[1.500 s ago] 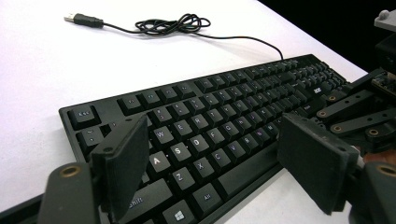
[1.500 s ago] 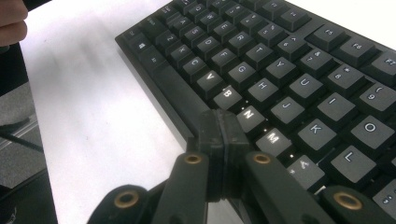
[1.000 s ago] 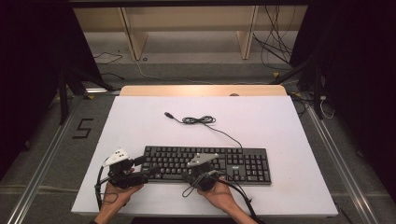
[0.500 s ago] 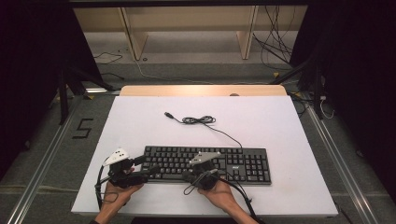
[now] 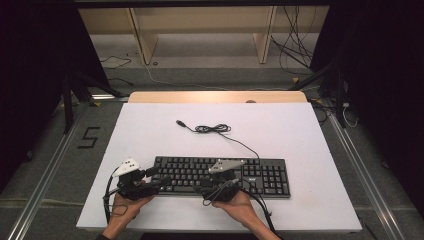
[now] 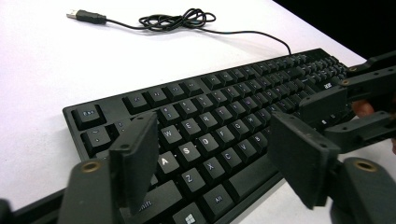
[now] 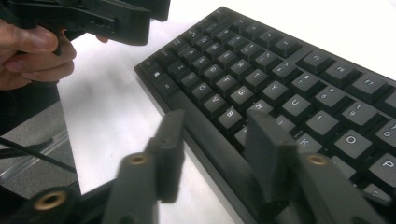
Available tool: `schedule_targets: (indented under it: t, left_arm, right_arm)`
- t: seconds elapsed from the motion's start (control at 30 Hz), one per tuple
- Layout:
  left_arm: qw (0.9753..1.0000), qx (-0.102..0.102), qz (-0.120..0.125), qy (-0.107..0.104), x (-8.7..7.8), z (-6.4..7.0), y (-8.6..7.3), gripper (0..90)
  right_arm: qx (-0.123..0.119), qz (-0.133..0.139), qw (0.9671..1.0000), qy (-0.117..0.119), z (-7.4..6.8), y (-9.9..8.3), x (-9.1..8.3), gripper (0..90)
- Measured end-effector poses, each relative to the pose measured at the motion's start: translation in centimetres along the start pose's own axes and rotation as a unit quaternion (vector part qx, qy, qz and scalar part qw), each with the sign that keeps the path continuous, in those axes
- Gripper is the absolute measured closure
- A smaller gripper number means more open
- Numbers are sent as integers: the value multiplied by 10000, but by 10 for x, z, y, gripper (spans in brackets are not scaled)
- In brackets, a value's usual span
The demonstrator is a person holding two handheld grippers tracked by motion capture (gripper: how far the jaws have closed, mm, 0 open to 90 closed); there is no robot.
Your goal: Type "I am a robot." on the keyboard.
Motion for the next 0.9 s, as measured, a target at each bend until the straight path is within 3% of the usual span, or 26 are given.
schedule_targets:
  t: [0.47,0.9]
  left_arm:
    - [9995,-40,-35,307,5,-9,1,568]
    - [9977,-70,-264,626,13,-17,1,828]
  right_arm:
    - [62,147,9999,-22,1,1,-10,437]
    - [48,191,9998,-24,0,1,-12,411]
Point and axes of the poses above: each handheld gripper's, and its own axes: x roughly forward along the jaws, y roughly out of its top, z roughly to its right, the point moved 3 cm from there along x, roughly forward along the jaws, and after that the axes turned 11 degrees about -x, right-handed, at the moved point
